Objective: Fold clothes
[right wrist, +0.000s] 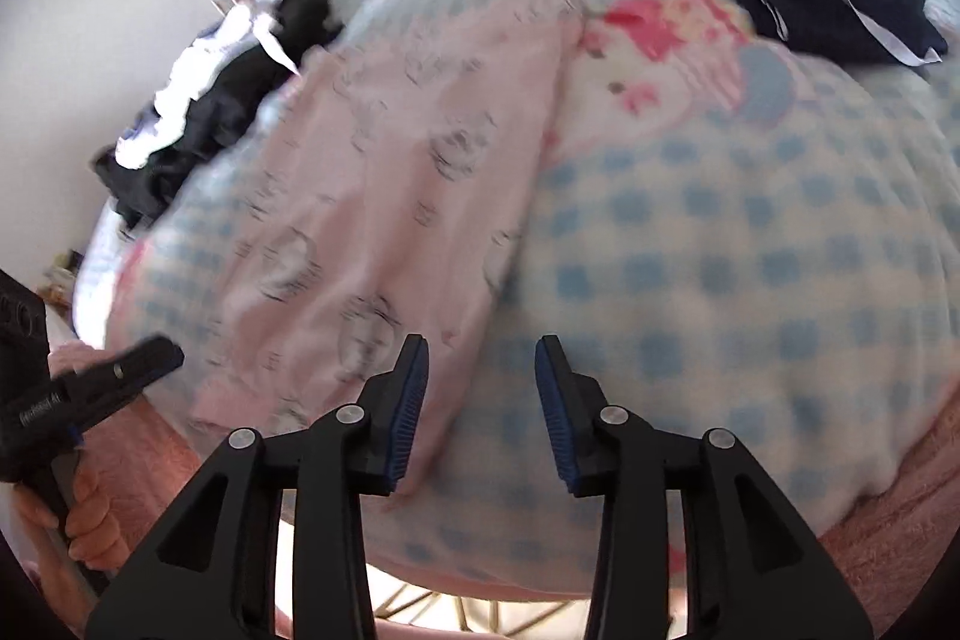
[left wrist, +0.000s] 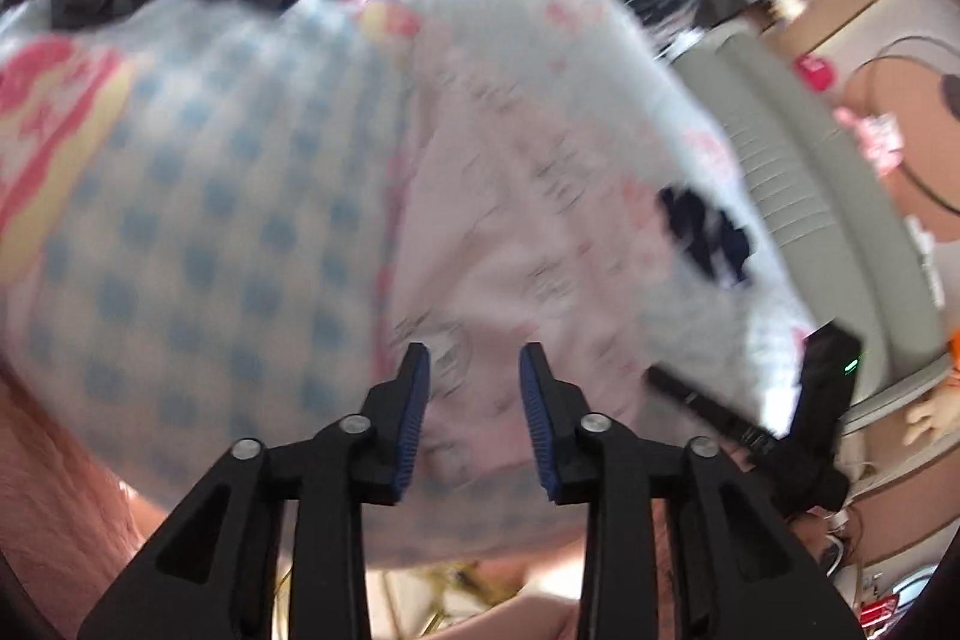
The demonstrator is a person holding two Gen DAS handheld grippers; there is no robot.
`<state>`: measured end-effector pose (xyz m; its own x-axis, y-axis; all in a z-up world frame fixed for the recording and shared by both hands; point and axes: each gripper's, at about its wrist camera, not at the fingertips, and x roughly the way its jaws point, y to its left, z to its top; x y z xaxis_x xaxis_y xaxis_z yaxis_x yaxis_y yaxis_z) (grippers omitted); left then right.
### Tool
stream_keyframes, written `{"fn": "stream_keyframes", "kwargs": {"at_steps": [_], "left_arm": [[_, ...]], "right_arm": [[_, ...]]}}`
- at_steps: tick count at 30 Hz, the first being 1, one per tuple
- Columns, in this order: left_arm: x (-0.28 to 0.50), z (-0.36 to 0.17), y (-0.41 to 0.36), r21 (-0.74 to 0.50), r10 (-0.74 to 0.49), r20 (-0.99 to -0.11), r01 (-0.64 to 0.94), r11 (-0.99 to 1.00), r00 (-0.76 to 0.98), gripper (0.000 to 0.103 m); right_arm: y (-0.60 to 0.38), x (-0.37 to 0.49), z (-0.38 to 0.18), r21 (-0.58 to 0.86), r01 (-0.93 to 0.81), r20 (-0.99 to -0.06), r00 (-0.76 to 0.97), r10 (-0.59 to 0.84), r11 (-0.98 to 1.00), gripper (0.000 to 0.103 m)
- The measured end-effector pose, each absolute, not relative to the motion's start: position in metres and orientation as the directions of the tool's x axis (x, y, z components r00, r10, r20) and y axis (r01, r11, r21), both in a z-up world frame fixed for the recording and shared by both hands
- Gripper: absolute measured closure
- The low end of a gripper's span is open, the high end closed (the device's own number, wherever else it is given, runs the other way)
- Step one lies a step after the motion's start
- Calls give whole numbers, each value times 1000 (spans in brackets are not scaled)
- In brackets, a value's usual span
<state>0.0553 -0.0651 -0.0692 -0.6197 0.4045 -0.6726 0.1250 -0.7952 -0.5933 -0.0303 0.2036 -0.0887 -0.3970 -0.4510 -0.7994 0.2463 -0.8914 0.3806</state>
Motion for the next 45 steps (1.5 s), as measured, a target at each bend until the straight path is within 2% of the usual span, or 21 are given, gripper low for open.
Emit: {"fn": "stream_keyframes", "kwargs": {"at_steps": [2, 5, 8, 10, 14, 18, 21, 24, 27, 32, 37, 38, 39, 40, 42, 45], "left_arm": [[45, -72, -58, -579, 403, -689, 123, -806, -603, 65], [31, -76, -51, -555, 401, -721, 124, -823, -566, 65], [25, -71, -38, -537, 407, -723, 83, -840, -558, 65], [19, -73, -37, -515, 405, -737, 61, -855, -541, 65], [-8, -69, -58, -504, 384, -732, 68, -861, -563, 65], [-48, -72, -88, -461, 317, -745, 111, -880, -587, 65], [-75, -73, -105, -487, 326, -735, 129, -864, -594, 65], [-102, -68, -111, -478, 316, -727, 120, -870, -609, 53], [-130, -70, -110, -466, 311, -731, 112, -878, -607, 52], [-168, -81, -107, -447, 301, -744, 109, -888, -596, 50], [-197, -89, -106, -415, 270, -753, 114, -903, -600, 51], [-202, -91, -106, -408, 263, -755, 115, -906, -601, 53], [-208, -92, -106, -402, 257, -756, 116, -908, -602, 67], [-212, -93, -105, -385, 241, -761, 120, -915, -602, 91], [-212, -90, -107, -371, 227, -759, 119, -921, -610, 94], [-209, -74, -112, -410, 264, -708, 78, -909, -655, 94]], "right_arm": [[198, -29, -94, 415, 264, -795, -361, -488, -871, 63], [195, -34, -107, 381, 238, -831, -336, -444, -893, 63], [216, -42, -111, 511, 158, -787, -308, -534, -845, 62], [223, -48, -111, 535, 126, -778, -313, -545, -835, 60], [219, -63, -101, 463, 152, -811, -325, -486, -873, 60], [211, -89, -86, 400, 207, -825, -342, -449, -893, 54], [208, -117, -79, 316, 233, -857, -345, -382, -920, 54], [202, -148, -67, 298, 261, -853, -360, -379, -918, 54], [194, -188, -60, 249, 252, -855, -397, -335, -935, 54], [194, -253, -64, 234, 194, -845, -444, -298, -953, 52], [176, -307, -90, 220, 227, -868, -398, -296, -949, 49], [173, -312, -97, 222, 238, -874, -381, -302, -945, 55], [170, -315, -103, 220, 250, -880, -367, -302, -943, 74], [167, -319, -110, 217, 261, -886, -353, -302, -941, 80], [168, -317, -111, 212, 269, -878, -369, -303, -940, 94], [178, -305, -91, 231, 267, -832, -444, -332, -936, 97]]}}
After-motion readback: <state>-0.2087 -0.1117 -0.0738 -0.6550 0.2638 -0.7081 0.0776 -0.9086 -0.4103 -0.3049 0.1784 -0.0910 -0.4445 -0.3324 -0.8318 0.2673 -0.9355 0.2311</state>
